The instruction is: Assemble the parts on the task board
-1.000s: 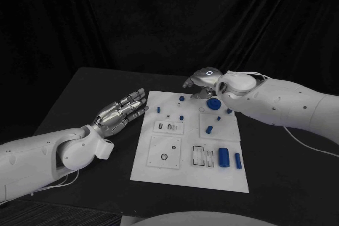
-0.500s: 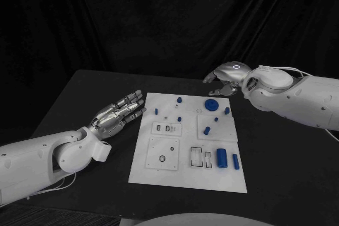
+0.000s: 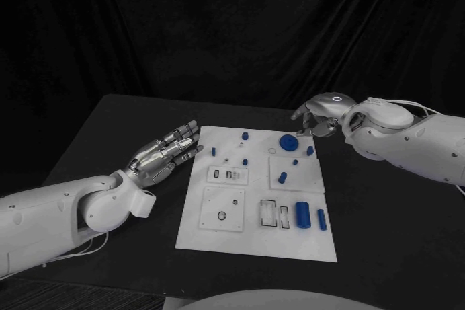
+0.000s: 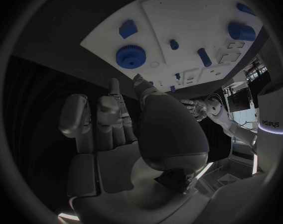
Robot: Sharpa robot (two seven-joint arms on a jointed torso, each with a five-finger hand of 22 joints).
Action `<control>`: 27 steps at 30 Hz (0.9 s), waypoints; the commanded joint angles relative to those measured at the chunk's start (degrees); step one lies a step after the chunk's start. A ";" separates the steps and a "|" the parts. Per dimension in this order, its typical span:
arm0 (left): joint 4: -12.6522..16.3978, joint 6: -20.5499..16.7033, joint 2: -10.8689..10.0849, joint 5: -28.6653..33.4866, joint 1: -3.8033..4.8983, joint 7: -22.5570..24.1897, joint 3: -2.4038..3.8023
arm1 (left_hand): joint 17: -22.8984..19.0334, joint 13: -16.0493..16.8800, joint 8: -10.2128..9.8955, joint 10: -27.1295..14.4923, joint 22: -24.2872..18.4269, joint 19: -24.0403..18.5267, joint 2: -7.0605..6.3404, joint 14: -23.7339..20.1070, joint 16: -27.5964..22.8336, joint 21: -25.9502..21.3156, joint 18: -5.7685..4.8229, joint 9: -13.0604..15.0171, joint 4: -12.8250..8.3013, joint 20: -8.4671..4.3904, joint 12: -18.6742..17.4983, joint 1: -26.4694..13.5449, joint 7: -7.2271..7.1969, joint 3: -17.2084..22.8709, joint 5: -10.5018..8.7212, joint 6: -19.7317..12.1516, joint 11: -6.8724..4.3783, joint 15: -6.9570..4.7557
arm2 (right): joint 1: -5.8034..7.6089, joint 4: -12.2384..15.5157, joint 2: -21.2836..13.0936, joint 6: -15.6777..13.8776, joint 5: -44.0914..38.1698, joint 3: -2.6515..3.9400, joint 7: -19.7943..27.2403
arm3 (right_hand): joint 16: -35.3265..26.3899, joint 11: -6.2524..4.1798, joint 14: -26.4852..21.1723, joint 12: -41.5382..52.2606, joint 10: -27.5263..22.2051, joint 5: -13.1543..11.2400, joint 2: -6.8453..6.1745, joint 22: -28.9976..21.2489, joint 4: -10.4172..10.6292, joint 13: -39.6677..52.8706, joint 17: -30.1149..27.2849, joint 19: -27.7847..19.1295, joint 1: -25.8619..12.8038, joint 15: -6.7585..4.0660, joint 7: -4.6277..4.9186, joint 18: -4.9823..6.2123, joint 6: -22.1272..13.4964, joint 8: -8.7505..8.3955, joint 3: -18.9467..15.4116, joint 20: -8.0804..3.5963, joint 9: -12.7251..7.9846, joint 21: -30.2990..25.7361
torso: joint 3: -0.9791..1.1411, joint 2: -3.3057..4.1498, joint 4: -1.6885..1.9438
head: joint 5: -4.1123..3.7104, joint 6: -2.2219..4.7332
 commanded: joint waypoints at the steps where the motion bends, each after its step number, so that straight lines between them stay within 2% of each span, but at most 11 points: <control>1: 0.04 0.61 0.08 0.00 0.09 0.94 0.05 | -0.05 0.07 0.35 -0.03 -0.10 -0.05 0.06 -0.02 -0.39 -0.20 -0.42 0.04 -0.41 0.27 0.17 -0.41 0.19 -0.02 0.17 -0.04 0.55 0.34 | -0.61 -0.45 0.24 0.24 0.97 0.02 -0.82 | -0.23 -0.95 -0.03 11.33 -3.35 0.37 0.09 0.36 0.08 9.31 -0.17 -0.05 0.85 -0.88 -0.24 0.48 0.88 0.22 -0.99 -0.98 -0.13 -0.32 | 0.06 -0.02 -0.15 | 0.04 -0.10; 2: 0.01 0.63 0.09 0.00 0.09 0.93 0.05 | -0.05 0.07 0.35 -0.03 -0.10 -0.05 0.06 -0.02 -0.39 -0.20 -0.42 0.04 -0.41 0.27 0.17 -0.41 0.19 -0.02 0.17 -0.04 0.55 0.34 | -0.77 -0.62 0.36 0.27 0.98 0.02 -0.80 | -0.33 -1.14 -0.01 17.02 -6.70 0.41 0.39 0.63 0.30 14.39 -0.24 0.06 1.28 -0.84 -0.35 0.49 1.10 0.15 -1.00 -0.89 -0.19 -0.54 | 0.11 -0.01 -0.16 | 0.04 -0.16; 5: -0.08 0.69 0.13 0.00 0.09 0.90 0.05 | -0.05 0.07 0.35 -0.03 -0.10 -0.05 0.06 -0.02 -0.39 -0.20 -0.42 0.04 -0.41 0.27 0.17 -0.41 0.19 -0.02 0.17 -0.04 0.55 0.34 | -1.11 -1.06 0.66 0.63 1.00 0.02 -0.92 | -1.07 -1.91 -0.59 30.74 -8.70 0.12 0.46 0.42 0.90 26.10 -1.16 -0.38 1.01 -1.13 -0.30 0.58 1.60 0.17 -1.70 -0.85 -0.10 -1.63 | 0.00 -0.17 -0.30 | 0.20 -0.36; 6: -0.11 0.71 0.15 0.00 0.09 0.90 0.05 | -0.05 0.07 0.35 -0.03 -0.10 -0.05 0.06 -0.02 -0.39 -0.20 -0.42 0.04 -0.41 0.27 0.17 -0.41 0.19 -0.02 0.17 -0.04 0.55 0.34 | -1.20 -1.19 0.76 0.77 1.00 0.02 -1.03 | -1.61 -1.95 -1.01 42.59 -2.57 -0.10 0.41 0.02 1.40 39.82 -1.76 -0.80 0.42 -1.02 -0.50 0.77 1.72 0.16 -2.21 -0.90 -0.05 -2.48 | -0.01 -0.18 -0.30 | 0.21 -0.40; 8: -0.12 0.76 0.18 0.00 0.09 0.88 0.04 | -0.05 0.06 0.34 -0.05 -0.10 -0.05 0.12 -0.02 -0.39 -0.20 -0.42 0.03 -0.46 0.29 0.16 -0.46 0.18 0.05 0.17 -0.08 0.56 0.36 | -1.33 -1.36 0.89 0.97 1.01 0.02 -1.22 | -0.22 -2.04 -0.55 52.71 3.87 -0.24 0.60 0.24 1.77 52.52 0.67 -0.82 0.01 -0.89 -0.64 0.79 2.09 0.29 -2.57 -0.90 0.14 -2.74 | -0.01 -0.16 -0.17 | 0.10 -0.51; 9: -0.12 0.79 0.20 0.00 0.08 0.87 0.04 | -0.05 0.06 0.34 -0.05 -0.10 -0.05 0.12 -0.02 -0.39 -0.20 -0.42 0.03 -0.46 0.29 0.16 -0.46 0.18 0.05 0.17 -0.08 0.56 0.36 | -1.38 -1.43 0.96 1.00 1.01 0.02 -1.32 | 2.26 -2.10 0.46 57.70 7.95 -0.54 0.25 1.12 2.11 59.19 4.81 -0.32 -0.62 -0.76 -0.65 0.62 2.27 0.34 -3.16 -0.88 0.31 -2.16 | 0.01 -0.13 -0.07 | -0.01 -0.57; 12: -0.13 0.87 0.24 0.00 0.08 0.85 0.04 | -0.05 0.06 0.34 -0.05 -0.10 -0.05 0.12 -0.02 -0.39 -0.20 -0.42 0.03 -0.46 0.29 0.16 -0.46 0.18 0.05 0.17 -0.08 0.56 0.36 | -1.47 -1.61 1.15 0.87 1.02 0.02 -1.54 | 9.58 -2.29 3.82 64.03 15.48 -0.66 0.26 3.51 2.62 68.60 17.33 1.10 -1.43 -0.84 -0.82 0.08 2.68 0.49 -3.75 -0.90 0.73 -0.18 | 0.05 -0.12 -0.05 | -0.09 -0.68; 13: -0.15 0.91 0.26 0.00 0.08 0.85 0.04 | -0.05 0.06 0.34 -0.06 -0.10 -0.05 0.17 -0.02 -0.39 -0.20 -0.42 0.03 -0.47 0.30 0.15 -0.49 0.16 0.09 0.18 -0.10 0.58 0.37 | -1.51 -1.74 1.29 0.68 1.02 0.02 -1.65 | 17.91 -2.46 8.15 69.41 24.94 -0.44 0.01 7.27 3.12 77.92 32.81 3.48 -2.01 -0.90 -0.94 -0.89 2.96 0.56 -4.12 -0.93 1.19 3.42 | 0.03 -0.12 -0.07 | -0.12 -0.70; 15: -0.18 0.94 0.29 0.00 0.08 0.85 0.04 | -0.05 0.06 0.34 -0.06 -0.10 -0.05 0.17 -0.02 -0.39 -0.20 -0.42 0.03 -0.47 0.30 0.15 -0.49 0.16 0.09 0.18 -0.10 0.58 0.37 | -1.55 -1.89 1.44 0.61 1.02 0.02 -1.77 | 21.45 -2.42 10.53 69.41 24.94 -0.29 -0.22 8.74 3.72 77.92 40.51 4.29 -2.64 -0.72 -0.70 -1.19 3.62 0.85 -4.26 -0.97 1.57 4.78 | 0.02 -0.11 -0.08 | -0.20 -0.71; 17: -0.20 0.98 0.33 0.00 0.08 0.86 0.04 | -0.05 0.06 0.34 -0.06 -0.10 -0.05 0.17 -0.02 -0.39 -0.20 -0.42 0.03 -0.47 0.30 0.15 -0.49 0.16 0.09 0.18 -0.10 0.58 0.37 | -1.59 -2.02 1.59 0.52 1.02 0.02 -2.04 | 21.45 -2.13 10.53 69.41 24.94 0.73 -0.59 13.77 4.62 77.92 40.51 7.82 -2.84 -0.57 -0.58 -2.58 4.17 0.92 -3.77 -0.75 2.27 9.89 | 0.01 -0.09 -0.06 | -0.26 -0.70; 27: -0.20 1.23 0.33 -0.01 0.08 0.82 0.04 | -0.05 0.06 0.34 -0.06 -0.10 -0.05 0.17 -0.02 -0.39 -0.20 -0.42 0.03 -0.47 0.30 0.15 -0.49 0.16 0.09 0.18 -0.10 0.58 0.37 | -1.89 -2.29 1.99 1.10 1.02 0.03 -2.88 | 21.45 -2.07 10.53 69.41 24.94 2.29 -0.79 16.39 4.93 77.92 40.51 9.89 -3.02 -0.50 -0.54 -3.39 3.13 0.25 -3.47 -0.69 2.46 12.63 | -0.09 -0.15 -0.21 | 0.09 -0.70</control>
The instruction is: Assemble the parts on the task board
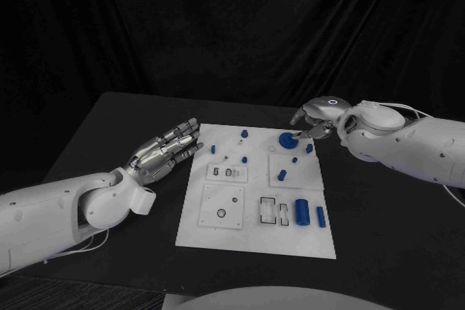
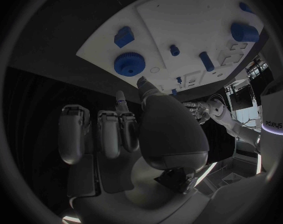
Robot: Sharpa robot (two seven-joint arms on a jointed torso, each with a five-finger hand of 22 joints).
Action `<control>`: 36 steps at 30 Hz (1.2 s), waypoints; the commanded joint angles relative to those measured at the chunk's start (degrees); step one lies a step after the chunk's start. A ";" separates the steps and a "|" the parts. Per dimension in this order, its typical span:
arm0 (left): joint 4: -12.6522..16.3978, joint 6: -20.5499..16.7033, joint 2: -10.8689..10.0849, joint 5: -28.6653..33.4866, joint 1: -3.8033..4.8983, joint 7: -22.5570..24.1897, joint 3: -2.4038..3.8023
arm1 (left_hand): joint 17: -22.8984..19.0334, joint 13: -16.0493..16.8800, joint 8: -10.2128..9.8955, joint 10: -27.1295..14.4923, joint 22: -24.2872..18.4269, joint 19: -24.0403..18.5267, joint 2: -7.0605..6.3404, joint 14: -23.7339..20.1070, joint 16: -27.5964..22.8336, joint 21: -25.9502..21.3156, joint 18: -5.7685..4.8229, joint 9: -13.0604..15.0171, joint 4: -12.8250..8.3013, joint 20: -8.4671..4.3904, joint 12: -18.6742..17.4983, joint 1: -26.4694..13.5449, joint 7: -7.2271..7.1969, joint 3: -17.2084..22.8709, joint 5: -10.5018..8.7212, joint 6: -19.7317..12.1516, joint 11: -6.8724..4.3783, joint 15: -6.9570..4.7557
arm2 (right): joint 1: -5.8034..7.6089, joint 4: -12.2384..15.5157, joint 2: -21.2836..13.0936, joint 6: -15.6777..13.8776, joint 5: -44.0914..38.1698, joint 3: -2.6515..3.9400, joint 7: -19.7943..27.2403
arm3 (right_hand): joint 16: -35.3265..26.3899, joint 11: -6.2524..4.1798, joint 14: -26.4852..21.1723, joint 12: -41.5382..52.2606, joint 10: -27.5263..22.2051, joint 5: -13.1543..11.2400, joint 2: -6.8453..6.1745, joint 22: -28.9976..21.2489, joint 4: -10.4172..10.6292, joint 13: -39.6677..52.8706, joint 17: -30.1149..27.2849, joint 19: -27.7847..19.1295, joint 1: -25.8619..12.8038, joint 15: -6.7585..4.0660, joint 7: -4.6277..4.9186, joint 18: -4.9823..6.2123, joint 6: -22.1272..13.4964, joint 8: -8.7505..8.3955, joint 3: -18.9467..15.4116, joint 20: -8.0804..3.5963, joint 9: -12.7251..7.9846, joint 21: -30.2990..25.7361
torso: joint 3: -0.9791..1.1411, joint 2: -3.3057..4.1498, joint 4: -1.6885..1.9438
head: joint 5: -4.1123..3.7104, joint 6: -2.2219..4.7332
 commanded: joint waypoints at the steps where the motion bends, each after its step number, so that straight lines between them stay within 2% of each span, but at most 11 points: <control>1: 0.11 0.91 0.06 0.00 0.08 0.86 0.05 | -0.09 0.07 0.34 0.16 -0.10 -0.05 0.17 -0.02 -0.39 -0.20 -0.43 0.03 -0.32 0.30 0.18 -0.50 0.17 -0.07 0.18 -0.10 0.37 0.38 | -0.34 -0.17 0.14 0.64 -0.05 0.02 -1.88 | 0.15 0.22 6.10 0.19 6.25 0.31 -0.31 11.37 0.36 15.06 15.05 2.72 -0.49 0.24 0.05 -1.21 -0.31 -0.34 0.02 -0.02 0.22 1.06 | -0.04 -0.03 -0.10 | 0.15 -0.13; 11: 0.11 1.03 0.01 0.00 0.07 0.74 0.05 | -0.09 0.07 0.32 0.13 -0.10 -0.05 0.24 -0.02 -0.39 -0.20 -0.44 0.02 -0.38 0.34 0.17 -0.60 0.15 0.03 0.18 -0.18 0.38 0.43 | -1.13 -0.98 1.13 1.16 -0.05 0.03 -2.10 | 0.15 0.47 6.10 0.19 6.25 0.86 -0.38 11.91 0.28 15.06 15.05 3.16 -0.44 0.42 0.40 -1.38 -0.10 -0.21 0.13 0.10 0.55 1.64 | -0.02 -0.03 0.07 | -0.02 -0.36; 19: -0.03 1.21 0.20 0.00 0.07 0.68 0.05 | -0.09 0.07 0.32 0.13 -0.10 -0.05 0.24 -0.02 -0.39 -0.20 -0.44 0.02 -0.38 0.34 0.17 -0.60 0.15 0.03 0.18 -0.18 0.38 0.43 | -1.46 -1.83 2.05 1.97 -0.05 0.03 -2.14 | 0.15 0.66 6.10 0.19 6.25 0.93 -0.50 12.21 0.36 15.06 15.05 3.43 -0.64 0.58 0.62 -1.49 -0.28 -0.27 0.07 0.22 0.73 1.96 | -0.02 0.00 -0.07 | 0.04 -0.49; 21: -0.06 1.26 0.24 0.00 0.07 0.67 0.05 | -0.09 0.07 0.32 0.13 -0.10 -0.05 0.24 -0.02 -0.39 -0.20 -0.44 0.02 -0.38 0.34 0.17 -0.60 0.15 0.03 0.18 -0.18 0.38 0.43 | -1.53 -2.12 2.32 2.22 -0.05 0.04 -2.29 | 0.15 0.70 6.10 0.19 6.25 0.87 -0.52 12.24 0.40 15.06 15.05 3.44 -0.73 0.62 0.66 -1.50 -0.24 -0.24 0.05 0.25 0.79 1.99 | -0.01 -0.02 0.04 | -0.11 -0.61; 27: -0.15 1.37 0.38 0.00 0.07 0.65 0.05 | -0.09 0.07 0.32 0.13 -0.10 -0.05 0.24 -0.02 -0.39 -0.20 -0.44 0.02 -0.38 0.34 0.17 -0.60 0.15 0.03 0.18 -0.18 0.38 0.43 | -1.92 -2.99 3.00 3.23 -0.05 0.04 -2.81 | 0.15 0.80 6.10 0.19 6.25 0.86 -0.51 12.22 0.36 15.06 15.05 3.41 -0.69 0.69 0.82 -1.48 -0.20 -0.20 0.08 0.31 0.89 1.96 | -0.02 0.00 -0.01 | -0.18 -0.71; 36: -0.20 1.48 0.40 0.00 0.07 0.57 0.05 | -0.09 0.07 0.32 0.13 -0.10 -0.05 0.24 -0.02 -0.39 -0.20 -0.44 0.02 -0.38 0.34 0.17 -0.60 0.15 0.03 0.18 -0.18 0.38 0.43 | -2.36 -3.97 3.61 3.95 -0.05 0.04 -3.14 | 0.15 1.32 6.10 0.19 6.25 2.68 -0.44 12.18 -0.35 15.06 15.05 3.27 -0.09 1.17 1.35 -1.43 -0.42 -0.21 0.42 0.77 1.45 1.85 | -0.02 0.00 -0.08 | 0.02 -0.83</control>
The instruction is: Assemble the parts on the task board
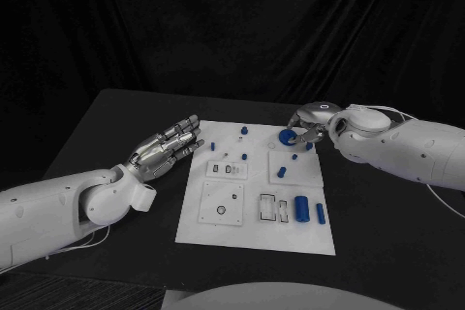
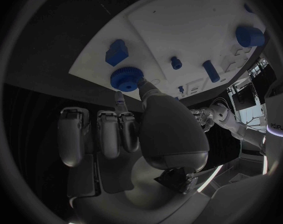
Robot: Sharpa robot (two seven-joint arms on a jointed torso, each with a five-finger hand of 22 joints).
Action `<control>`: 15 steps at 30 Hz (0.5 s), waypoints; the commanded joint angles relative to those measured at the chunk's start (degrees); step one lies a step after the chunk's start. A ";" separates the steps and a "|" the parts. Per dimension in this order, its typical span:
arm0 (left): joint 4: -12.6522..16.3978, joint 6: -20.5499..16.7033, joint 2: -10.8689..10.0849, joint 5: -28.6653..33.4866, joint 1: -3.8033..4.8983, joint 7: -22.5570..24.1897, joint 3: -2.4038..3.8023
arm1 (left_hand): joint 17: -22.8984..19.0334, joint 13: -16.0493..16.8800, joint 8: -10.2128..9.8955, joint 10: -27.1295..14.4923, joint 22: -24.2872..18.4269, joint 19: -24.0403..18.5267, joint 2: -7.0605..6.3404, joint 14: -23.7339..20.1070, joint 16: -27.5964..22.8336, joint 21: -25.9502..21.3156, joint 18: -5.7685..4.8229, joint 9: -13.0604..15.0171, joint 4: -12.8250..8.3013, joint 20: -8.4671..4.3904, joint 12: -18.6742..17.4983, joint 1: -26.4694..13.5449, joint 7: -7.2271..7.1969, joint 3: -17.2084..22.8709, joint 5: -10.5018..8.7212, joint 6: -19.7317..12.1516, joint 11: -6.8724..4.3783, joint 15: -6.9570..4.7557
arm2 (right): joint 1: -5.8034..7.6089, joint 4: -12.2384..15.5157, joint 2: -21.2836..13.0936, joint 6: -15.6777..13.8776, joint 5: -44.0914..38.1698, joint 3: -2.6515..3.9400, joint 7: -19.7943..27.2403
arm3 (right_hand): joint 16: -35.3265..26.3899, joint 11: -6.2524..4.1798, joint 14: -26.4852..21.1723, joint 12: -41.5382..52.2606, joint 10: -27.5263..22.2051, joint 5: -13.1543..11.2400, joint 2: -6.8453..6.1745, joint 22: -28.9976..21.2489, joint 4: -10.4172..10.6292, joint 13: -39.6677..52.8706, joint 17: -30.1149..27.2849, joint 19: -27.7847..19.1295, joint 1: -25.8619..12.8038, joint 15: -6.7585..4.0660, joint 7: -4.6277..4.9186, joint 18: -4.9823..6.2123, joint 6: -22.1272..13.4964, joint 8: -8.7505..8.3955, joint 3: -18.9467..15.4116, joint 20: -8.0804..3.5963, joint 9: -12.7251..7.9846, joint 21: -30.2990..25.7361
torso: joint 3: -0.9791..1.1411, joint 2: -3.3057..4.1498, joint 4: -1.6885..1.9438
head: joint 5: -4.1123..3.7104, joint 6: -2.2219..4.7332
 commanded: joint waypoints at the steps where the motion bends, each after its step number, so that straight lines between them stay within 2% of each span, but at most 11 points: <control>1: 0.07 0.88 0.08 0.00 0.07 0.62 0.05 | -0.05 0.08 0.32 0.13 -0.05 -0.04 0.00 -0.02 -0.39 -0.20 -0.44 0.02 -0.38 0.34 0.17 -0.37 0.15 0.03 0.18 -0.18 0.39 0.44 | -0.21 -0.29 0.11 1.29 -0.14 0.03 -1.55 | 0.15 0.52 6.02 0.20 5.93 0.52 0.04 12.17 -0.28 15.08 15.07 2.97 0.39 0.56 0.38 -0.56 0.02 -0.06 0.22 0.53 0.17 0.04 | -0.01 0.00 -0.07 | 0.05 -0.08; 7: 0.04 1.10 0.19 0.00 0.07 0.71 0.05 | -0.05 0.07 0.30 0.11 -0.05 -0.04 0.00 -0.02 -0.39 -0.20 -0.46 0.01 -0.46 0.38 0.15 -0.48 0.12 0.10 0.17 -0.23 0.41 0.49 | -0.45 -0.85 0.41 1.42 -0.14 0.03 -1.59 | 0.15 0.65 6.02 0.20 5.93 1.42 0.15 11.83 -0.62 15.08 15.07 2.56 0.61 0.70 0.48 -0.40 0.16 0.07 0.37 0.70 0.48 -0.41 | 0.01 -0.01 0.07 | -0.27 -0.29; 11: 0.04 1.17 0.24 0.00 0.07 0.80 0.05 | -0.05 0.07 0.31 0.10 -0.05 -0.04 0.01 -0.02 -0.39 -0.20 -0.47 0.01 -0.50 0.41 0.14 -0.51 0.11 0.14 0.17 -0.21 0.41 0.55 | -0.68 -1.19 0.60 1.24 -0.14 0.03 -1.27 | 0.15 0.78 6.02 0.20 5.93 2.63 0.38 11.81 -1.05 15.08 15.07 2.47 0.86 0.84 0.62 -0.37 0.41 0.27 0.60 0.86 0.91 -0.49 | 0.03 -0.01 0.02 | -0.27 -0.32; 12: 0.04 1.19 0.24 0.00 0.07 0.80 0.05 | -0.05 0.07 0.31 0.10 -0.05 -0.04 0.01 -0.02 -0.39 -0.20 -0.47 0.01 -0.50 0.41 0.14 -0.51 0.11 0.14 0.17 -0.21 0.41 0.55 | -0.73 -1.25 0.65 1.11 -0.14 0.03 -1.04 | 0.15 0.77 6.02 0.20 5.93 4.89 0.61 11.85 -1.43 15.08 15.07 2.46 0.99 0.90 0.60 -0.37 1.57 1.00 0.83 0.92 1.64 -0.50 | 0.02 -0.02 0.01 | -0.25 -0.34; 14: 0.03 1.21 0.23 0.00 0.07 0.76 0.05 | -0.05 0.07 0.31 0.10 -0.05 -0.04 0.01 -0.02 -0.39 -0.20 -0.47 0.01 -0.50 0.41 0.14 -0.51 0.11 0.14 0.17 -0.21 0.41 0.55 | -0.79 -1.32 0.71 0.88 -0.14 0.03 -0.67 | 0.15 0.69 6.02 0.20 5.93 7.35 0.88 11.87 -1.98 15.08 15.07 2.43 1.39 0.81 0.42 -0.36 2.59 1.67 1.25 0.93 2.44 -0.53 | 0.02 -0.02 0.00 | -0.15 -0.40; 15: 0.02 1.22 0.22 0.00 0.07 0.74 0.05 | -0.05 0.07 0.31 0.10 -0.05 -0.04 0.01 -0.02 -0.39 -0.20 -0.47 0.01 -0.50 0.41 0.14 -0.51 0.11 0.14 0.17 -0.21 0.41 0.55 | -0.82 -1.33 0.74 0.76 -0.14 0.03 -0.44 | 0.15 0.44 6.02 0.20 5.93 9.46 0.93 11.90 -2.52 15.08 15.07 2.43 1.74 0.64 0.12 -0.35 3.63 2.44 1.59 0.82 3.32 -0.54 | 0.00 -0.03 0.00 | -0.11 -0.46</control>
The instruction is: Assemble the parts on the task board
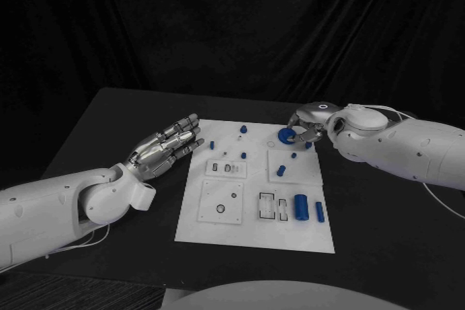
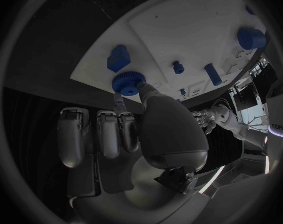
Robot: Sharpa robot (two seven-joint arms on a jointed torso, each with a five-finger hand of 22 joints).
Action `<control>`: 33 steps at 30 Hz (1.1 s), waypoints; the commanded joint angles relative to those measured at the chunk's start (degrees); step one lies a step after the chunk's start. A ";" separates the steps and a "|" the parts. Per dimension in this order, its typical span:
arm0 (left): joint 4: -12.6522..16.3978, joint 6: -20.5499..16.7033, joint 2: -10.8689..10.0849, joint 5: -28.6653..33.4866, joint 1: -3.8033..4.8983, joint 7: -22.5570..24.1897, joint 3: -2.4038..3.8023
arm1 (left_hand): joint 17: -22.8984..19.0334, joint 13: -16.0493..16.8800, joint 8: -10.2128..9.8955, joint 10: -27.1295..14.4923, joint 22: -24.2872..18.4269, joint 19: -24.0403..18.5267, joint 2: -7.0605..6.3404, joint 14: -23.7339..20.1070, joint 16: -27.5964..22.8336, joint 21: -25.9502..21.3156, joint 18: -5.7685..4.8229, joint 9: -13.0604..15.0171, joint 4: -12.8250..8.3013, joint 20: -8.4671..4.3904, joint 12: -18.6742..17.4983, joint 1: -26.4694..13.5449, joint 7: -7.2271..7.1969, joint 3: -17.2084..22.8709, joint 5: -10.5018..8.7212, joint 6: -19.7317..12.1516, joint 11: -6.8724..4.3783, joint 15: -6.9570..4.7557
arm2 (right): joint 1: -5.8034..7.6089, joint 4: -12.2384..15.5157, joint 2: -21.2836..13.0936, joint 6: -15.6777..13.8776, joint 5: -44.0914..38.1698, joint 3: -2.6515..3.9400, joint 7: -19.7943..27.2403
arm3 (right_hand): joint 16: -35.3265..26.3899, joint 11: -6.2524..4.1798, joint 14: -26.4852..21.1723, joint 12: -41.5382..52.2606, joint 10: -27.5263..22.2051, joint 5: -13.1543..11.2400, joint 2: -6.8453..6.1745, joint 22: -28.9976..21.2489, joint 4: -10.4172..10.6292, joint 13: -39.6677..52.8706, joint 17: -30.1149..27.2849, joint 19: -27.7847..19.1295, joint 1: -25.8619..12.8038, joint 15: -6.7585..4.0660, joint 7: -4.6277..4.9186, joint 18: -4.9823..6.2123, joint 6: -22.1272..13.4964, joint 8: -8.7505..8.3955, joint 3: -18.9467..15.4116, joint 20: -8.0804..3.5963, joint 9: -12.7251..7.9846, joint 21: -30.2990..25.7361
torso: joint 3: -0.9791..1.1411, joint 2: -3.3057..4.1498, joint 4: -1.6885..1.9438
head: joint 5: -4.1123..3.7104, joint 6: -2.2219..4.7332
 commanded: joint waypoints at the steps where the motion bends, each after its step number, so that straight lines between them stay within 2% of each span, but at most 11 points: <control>1: 0.07 0.90 0.07 0.00 0.07 0.75 0.05 | -0.06 0.07 0.31 0.10 -0.06 -0.04 0.01 -0.02 -0.39 -0.20 -0.46 0.01 -0.34 0.41 0.15 -0.52 0.11 -0.02 0.17 -0.21 0.41 0.55 | -0.35 -0.15 0.06 0.02 -0.18 -0.06 -0.05 | 0.15 -0.10 5.97 0.20 5.90 3.99 0.08 11.92 -1.24 15.09 15.08 2.29 1.18 0.19 -0.53 -0.35 2.09 1.70 0.62 0.16 1.83 -0.31 | -0.03 -0.02 -0.01 | 0.18 -0.15; 2: 0.07 0.90 0.07 0.00 0.07 0.75 0.05 | -0.06 0.07 0.31 0.10 -0.06 -0.04 0.01 -0.02 -0.39 -0.20 -0.46 0.01 -0.34 0.41 0.15 -0.52 0.11 -0.02 0.17 -0.21 0.41 0.55 | -0.36 -0.15 0.07 -0.02 -0.18 -0.06 0.02 | 0.15 -0.18 5.97 0.20 5.90 4.53 0.08 11.92 -1.44 15.09 15.08 2.28 1.29 0.13 -0.61 -0.35 2.33 2.02 0.72 0.09 2.15 -0.33 | -0.03 -0.02 -0.01 | 0.18 -0.15; 6: 0.03 0.94 0.10 0.00 0.07 0.73 0.05 | -0.06 0.07 0.31 0.10 -0.06 -0.04 0.01 -0.02 -0.39 -0.20 -0.46 0.01 -0.34 0.41 0.15 -0.52 0.11 -0.02 0.17 -0.21 0.41 0.55 | -0.47 -0.13 0.15 -0.32 -0.18 -0.06 0.55 | 0.15 -0.84 5.97 0.20 5.90 8.92 0.21 11.99 -3.41 15.09 15.08 2.25 1.89 -0.44 -1.28 -0.33 3.04 5.74 1.52 -0.56 6.29 -0.42 | -0.06 -0.04 -0.05 | 0.29 -0.30; 7: 0.02 0.96 0.11 0.00 0.07 0.72 0.05 | -0.06 0.07 0.31 0.10 -0.06 -0.04 0.01 -0.02 -0.39 -0.20 -0.46 0.01 -0.34 0.41 0.15 -0.52 0.11 -0.02 0.17 -0.21 0.41 0.55 | -0.49 -0.11 0.16 -0.37 -0.18 -0.06 0.64 | 0.15 -0.85 5.97 0.20 5.90 9.16 0.22 12.00 -3.54 15.09 15.08 2.25 1.94 -0.46 -1.31 -0.33 3.00 5.94 1.58 -0.58 6.53 -0.43 | -0.07 -0.05 -0.05 | 0.30 -0.32; 8: 0.01 0.99 0.13 0.00 0.07 0.72 0.05 | -0.06 0.07 0.31 0.10 -0.06 -0.04 0.01 -0.02 -0.39 -0.20 -0.46 0.01 -0.34 0.41 0.15 -0.52 0.11 -0.02 0.17 -0.21 0.41 0.55 | -0.51 -0.07 0.16 -0.43 -0.18 -0.06 0.75 | 0.15 -1.02 5.97 0.20 5.90 10.23 0.25 12.02 -4.17 15.09 15.08 2.25 2.15 -0.58 -1.47 -0.33 2.98 7.32 1.83 -0.70 8.06 -0.45 | -0.07 -0.06 -0.06 | 0.30 -0.35; 14: -0.03 1.05 0.19 0.00 0.07 0.72 0.05 | -0.06 0.06 0.29 0.08 -0.06 -0.04 0.04 -0.02 -0.39 -0.20 -0.48 0.00 -0.40 0.47 0.13 -0.60 0.08 0.06 0.17 -0.29 0.40 0.63 | -0.61 0.24 0.07 -0.94 -0.18 -0.06 1.29 | 0.15 -1.44 5.97 0.20 5.90 13.91 0.23 12.29 -5.64 15.09 15.08 2.46 1.44 -1.08 -2.04 -0.41 0.42 13.05 2.70 -1.09 15.35 -0.35 | 0.00 -0.01 -0.01 | 0.14 -0.28; 16: -0.05 1.05 0.18 0.00 0.07 0.72 0.05 | -0.06 0.06 0.29 0.08 -0.06 -0.04 0.04 -0.02 -0.39 -0.20 -0.48 0.00 -0.40 0.47 0.13 -0.60 0.08 0.06 0.17 -0.29 0.40 0.63 | -0.62 0.35 0.02 -1.22 -0.18 -0.06 1.43 | 0.15 -1.49 5.97 0.20 5.90 14.09 0.15 12.36 -5.84 15.09 15.08 2.53 1.29 -1.16 -2.08 -0.43 -0.28 13.81 2.95 -1.13 16.51 -0.30 | 0.00 0.00 0.00 | 0.13 -0.27; 20: -0.06 1.10 0.14 0.00 0.07 0.74 0.05 | -0.06 0.06 0.29 0.08 -0.06 -0.04 0.04 -0.02 -0.39 -0.20 -0.48 0.00 -0.40 0.47 0.13 -0.60 0.08 0.06 0.17 -0.29 0.40 0.63 | -0.63 0.85 -0.21 -2.57 -0.18 -0.06 1.90 | 0.15 -1.47 5.97 0.20 5.90 14.44 0.10 12.51 -5.97 15.09 15.08 2.71 1.17 -1.15 -2.01 -0.50 -0.62 14.48 3.19 -1.16 17.44 -0.11 | -0.02 -0.02 -0.01 | 0.20 -0.30; 25: 0.00 1.12 0.01 0.00 0.06 0.72 0.05 | -0.06 0.06 0.29 0.08 -0.06 -0.04 0.04 -0.02 -0.39 -0.20 -0.48 0.00 -0.40 0.47 0.13 -0.60 0.08 0.06 0.17 -0.29 0.40 0.63 | -0.56 2.15 -0.78 -4.33 -0.18 -0.06 2.18 | 0.15 -1.42 5.97 0.20 5.90 16.13 -0.24 12.82 -6.02 15.09 15.08 3.08 0.67 -1.13 -1.97 -0.63 -0.83 15.80 3.70 -1.15 19.17 0.27 | -0.04 -0.05 -0.06 | 0.35 -0.17; 29: 0.13 0.98 -0.20 0.00 0.06 0.70 0.05 | -0.06 0.07 0.29 0.07 -0.06 -0.04 0.10 -0.02 -0.39 -0.20 -0.49 0.00 -0.44 0.52 0.17 -0.66 0.05 0.15 0.18 -0.31 0.42 0.70 | 0.34 4.45 -1.52 -5.11 -0.18 -0.05 2.08 | 0.15 -1.36 5.97 0.20 5.90 16.56 -0.46 12.91 -5.79 15.09 15.08 3.19 0.18 -1.09 -1.87 -0.67 -1.08 15.94 3.79 -1.14 19.54 0.39 | -0.04 -0.08 -0.07 | 0.63 -0.12; 33: 0.27 0.79 -0.44 0.00 0.06 0.67 0.05 | -0.06 0.08 0.30 0.08 -0.06 -0.04 0.09 -0.02 -0.39 -0.20 -0.50 0.01 -0.47 0.54 0.21 -0.70 0.02 0.19 0.17 -0.28 0.47 0.72 | 1.48 6.64 -1.90 -5.31 -0.18 -0.05 2.00 | 0.15 -1.20 5.97 0.20 5.90 16.25 -0.52 12.97 -5.23 15.09 15.08 3.27 -0.67 -0.98 -1.72 -0.70 -1.46 15.83 3.91 -1.07 19.74 0.45 | -0.01 -0.04 -0.04 | 0.92 0.25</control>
